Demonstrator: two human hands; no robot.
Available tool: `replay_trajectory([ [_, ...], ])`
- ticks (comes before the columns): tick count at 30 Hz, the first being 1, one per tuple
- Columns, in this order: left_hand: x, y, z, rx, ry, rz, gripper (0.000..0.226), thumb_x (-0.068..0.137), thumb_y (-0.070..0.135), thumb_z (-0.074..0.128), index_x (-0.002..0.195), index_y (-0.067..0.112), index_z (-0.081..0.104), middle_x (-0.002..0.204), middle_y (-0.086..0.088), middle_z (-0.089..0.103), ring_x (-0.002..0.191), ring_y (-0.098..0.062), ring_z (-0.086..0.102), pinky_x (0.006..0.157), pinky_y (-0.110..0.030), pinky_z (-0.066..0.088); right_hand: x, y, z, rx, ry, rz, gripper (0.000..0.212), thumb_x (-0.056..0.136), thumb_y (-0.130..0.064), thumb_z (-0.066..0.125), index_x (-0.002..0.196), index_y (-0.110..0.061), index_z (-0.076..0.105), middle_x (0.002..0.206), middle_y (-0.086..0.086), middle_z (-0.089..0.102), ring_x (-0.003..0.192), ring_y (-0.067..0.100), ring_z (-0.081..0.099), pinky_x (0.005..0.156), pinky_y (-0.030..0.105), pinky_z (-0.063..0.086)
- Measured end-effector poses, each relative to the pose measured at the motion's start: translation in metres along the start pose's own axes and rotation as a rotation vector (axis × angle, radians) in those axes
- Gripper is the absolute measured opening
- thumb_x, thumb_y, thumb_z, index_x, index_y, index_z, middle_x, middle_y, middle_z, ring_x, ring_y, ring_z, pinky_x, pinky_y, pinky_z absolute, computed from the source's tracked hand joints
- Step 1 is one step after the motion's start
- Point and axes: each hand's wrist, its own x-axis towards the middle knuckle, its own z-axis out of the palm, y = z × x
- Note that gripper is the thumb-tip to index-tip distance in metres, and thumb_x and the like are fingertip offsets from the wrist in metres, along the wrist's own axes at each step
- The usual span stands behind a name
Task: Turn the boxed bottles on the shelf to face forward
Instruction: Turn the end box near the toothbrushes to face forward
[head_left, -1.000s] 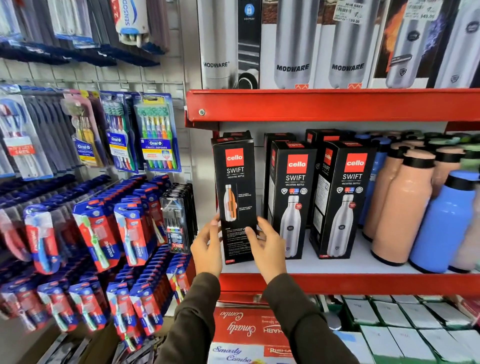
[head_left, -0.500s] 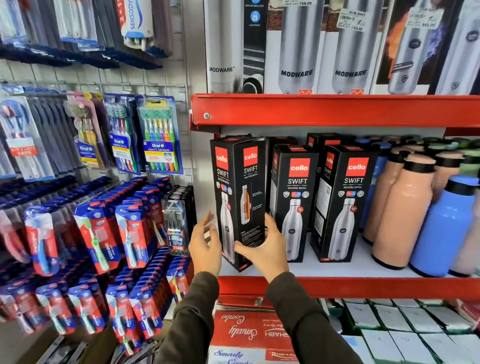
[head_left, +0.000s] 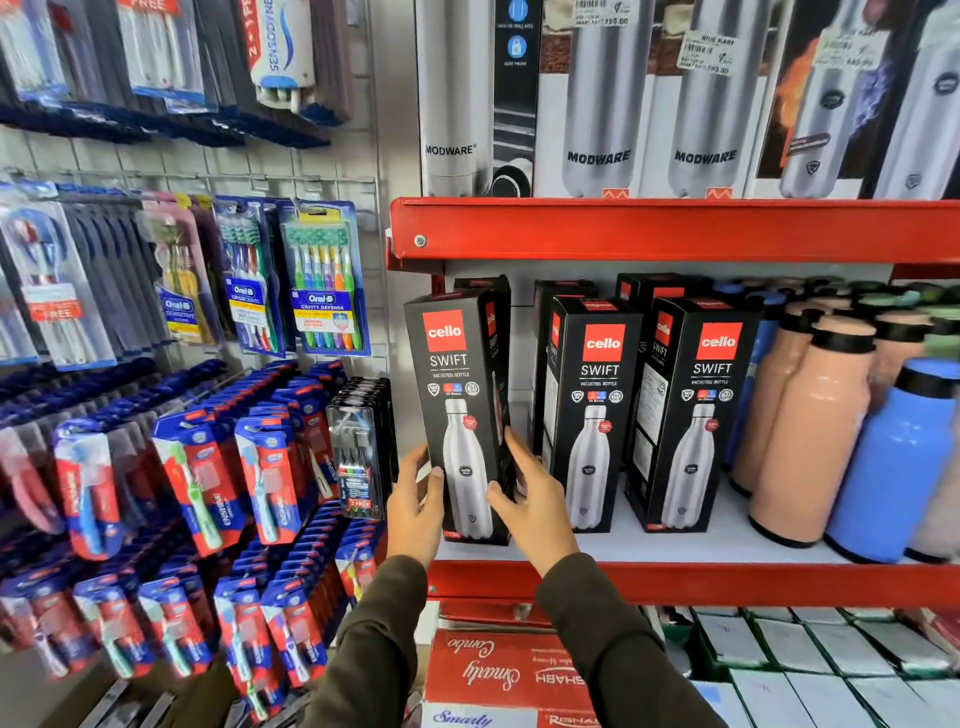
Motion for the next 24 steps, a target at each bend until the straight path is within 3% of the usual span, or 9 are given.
replay_trajectory([
  [4,0.001,-0.002,0.004,0.010,-0.005,0.034,0.035,0.099,0.015,0.049,0.131,0.028,0.047,0.129,0.008,0.057,0.110,0.018,0.055,0.087,0.001,0.041,-0.001,0.003,0.003,-0.005,0.002,0.013,0.065,0.093,-0.003,0.054,0.151,-0.024,0.032,0.153,-0.002,0.043,0.142,0.012,0.039,0.115,0.043,0.039],
  [9,0.002,-0.007,0.011,0.030,0.001,0.052,0.033,0.098,0.012,0.050,0.127,0.027,0.047,0.133,-0.006,0.058,0.121,-0.016,0.059,0.093,-0.009,0.045,-0.001,0.008,0.005,-0.052,0.016,0.053,0.065,0.095,0.001,0.050,0.152,-0.024,0.030,0.150,0.003,0.046,0.140,0.016,0.042,0.115,0.042,0.040],
  [13,0.003,-0.006,0.015,0.027,-0.014,0.038,0.032,0.098,0.010,0.049,0.125,0.026,0.046,0.133,-0.005,0.057,0.114,-0.008,0.060,0.084,0.000,0.044,0.000,0.009,0.007,-0.040,0.044,0.073,0.066,0.095,0.004,0.048,0.152,-0.023,0.030,0.149,0.006,0.048,0.139,0.016,0.042,0.116,0.040,0.038],
  [17,0.003,-0.007,0.016,0.022,-0.017,0.026,0.031,0.098,0.012,0.049,0.126,0.026,0.046,0.135,-0.004,0.055,0.121,-0.015,0.056,0.084,0.002,0.043,0.000,0.013,0.009,-0.030,0.078,0.070,0.065,0.095,0.003,0.049,0.150,-0.025,0.032,0.147,0.005,0.050,0.137,0.014,0.045,0.116,0.036,0.038],
  [22,-0.001,-0.009,0.016,0.022,-0.006,0.015,0.037,0.099,0.021,0.049,0.136,0.023,0.048,0.133,0.010,0.055,0.118,-0.004,0.055,0.085,0.004,0.040,-0.004,0.017,0.011,0.024,0.116,0.093,0.049,0.099,-0.010,0.050,0.145,-0.021,0.042,0.141,0.002,0.055,0.127,0.015,0.055,0.111,0.037,0.044],
  [24,0.000,-0.010,0.017,0.030,0.016,-0.017,0.037,0.099,0.022,0.048,0.136,0.021,0.051,0.128,0.010,0.057,0.117,-0.005,0.055,0.083,0.006,0.038,-0.004,0.018,0.012,0.050,0.119,0.113,0.045,0.100,-0.014,0.049,0.144,-0.020,0.044,0.138,0.003,0.057,0.122,0.012,0.057,0.110,0.032,0.043],
])
